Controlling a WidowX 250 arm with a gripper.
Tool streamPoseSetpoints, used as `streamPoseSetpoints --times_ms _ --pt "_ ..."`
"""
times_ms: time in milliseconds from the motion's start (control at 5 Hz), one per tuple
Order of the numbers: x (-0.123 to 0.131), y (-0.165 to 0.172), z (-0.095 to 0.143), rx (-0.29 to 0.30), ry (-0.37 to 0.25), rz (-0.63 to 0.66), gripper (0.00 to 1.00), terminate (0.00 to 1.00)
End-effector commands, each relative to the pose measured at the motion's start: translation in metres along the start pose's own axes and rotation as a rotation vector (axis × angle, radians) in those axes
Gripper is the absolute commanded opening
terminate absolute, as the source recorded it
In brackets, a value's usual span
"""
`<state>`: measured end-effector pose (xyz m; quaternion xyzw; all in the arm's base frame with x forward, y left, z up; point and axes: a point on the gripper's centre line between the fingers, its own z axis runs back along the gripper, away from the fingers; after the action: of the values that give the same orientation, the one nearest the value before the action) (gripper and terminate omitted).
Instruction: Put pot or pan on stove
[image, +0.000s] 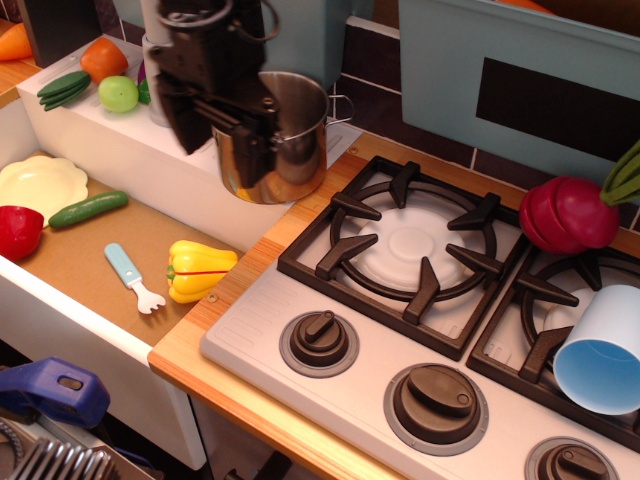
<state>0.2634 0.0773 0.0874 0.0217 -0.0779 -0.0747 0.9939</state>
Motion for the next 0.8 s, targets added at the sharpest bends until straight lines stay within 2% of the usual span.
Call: streamPoseSetpoints --times_ms 0,200,600 --pt "0.027 0.004 0.013 0.094 -0.108 -0.122 1.00 0.00" --pt "0.043 0.002 0.011 0.071 -0.117 -0.156 1.00 0.00" --pt "0.052 0.003 -0.017 0.010 -0.173 -0.179 1.00 0.00"
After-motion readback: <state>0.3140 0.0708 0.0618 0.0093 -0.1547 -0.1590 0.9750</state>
